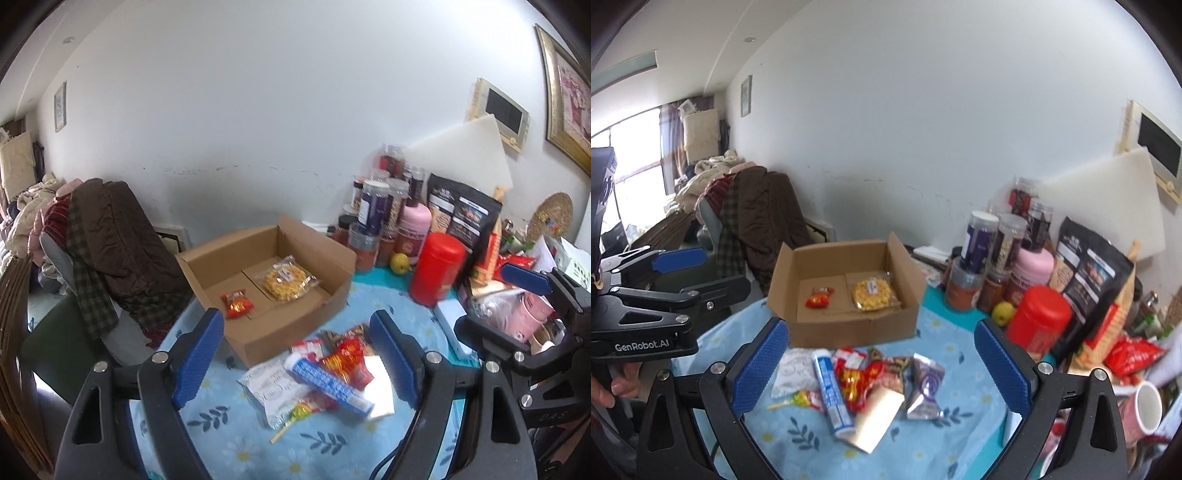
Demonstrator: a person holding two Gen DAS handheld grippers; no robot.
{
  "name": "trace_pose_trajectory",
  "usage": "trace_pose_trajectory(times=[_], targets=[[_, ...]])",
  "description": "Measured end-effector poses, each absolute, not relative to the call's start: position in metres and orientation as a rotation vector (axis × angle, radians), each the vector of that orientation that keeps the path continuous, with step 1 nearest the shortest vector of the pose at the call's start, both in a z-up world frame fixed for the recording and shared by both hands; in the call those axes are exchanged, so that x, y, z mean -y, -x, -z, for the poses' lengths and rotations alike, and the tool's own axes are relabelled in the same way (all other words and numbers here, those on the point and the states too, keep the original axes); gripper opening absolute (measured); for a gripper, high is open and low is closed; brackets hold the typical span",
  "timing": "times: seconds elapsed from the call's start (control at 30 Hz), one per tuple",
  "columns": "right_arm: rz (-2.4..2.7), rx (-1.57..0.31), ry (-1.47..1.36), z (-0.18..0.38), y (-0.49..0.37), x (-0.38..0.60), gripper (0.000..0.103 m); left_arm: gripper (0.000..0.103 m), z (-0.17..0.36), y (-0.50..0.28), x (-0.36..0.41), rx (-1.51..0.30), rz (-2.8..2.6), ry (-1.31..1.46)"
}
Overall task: Organize snacks
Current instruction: 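Withdraw both grippers from the box back toward the table, then grasp the blue-and-white tablet tube with the right gripper while the left gripper grasps the white pastry bag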
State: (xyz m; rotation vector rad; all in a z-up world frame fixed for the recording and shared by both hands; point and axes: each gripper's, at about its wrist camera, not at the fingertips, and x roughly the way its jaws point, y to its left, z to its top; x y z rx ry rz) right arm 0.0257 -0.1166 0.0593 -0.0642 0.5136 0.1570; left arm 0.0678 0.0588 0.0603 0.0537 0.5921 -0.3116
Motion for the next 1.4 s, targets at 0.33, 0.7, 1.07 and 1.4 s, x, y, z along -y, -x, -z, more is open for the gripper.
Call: trace_pose_trajectory(times=[0.33, 0.7, 1.07, 1.4], targets=[[-0.186, -0.562, 0.042, -0.017, -0.006, 0.114, 0.102, 0.082, -0.023, -0.058, -0.062, -0.684, 0.356, 0.0], [-0.255, -0.657, -0.006, 0.036, -0.011, 0.105, 0.096, 0.082, 0.035, -0.055, -0.072, -0.795, 0.316, 0.016], [-0.295, -0.744, -0.02, 0.07, -0.039, 0.092, 0.082, 0.082, 0.077, -0.064, -0.083, -0.897, 0.282, 0.059], [-0.357, -0.817, 0.024, 0.086, -0.077, 0.072, 0.068, 0.082, 0.097, -0.09, -0.101, -0.941, 0.229, 0.093]])
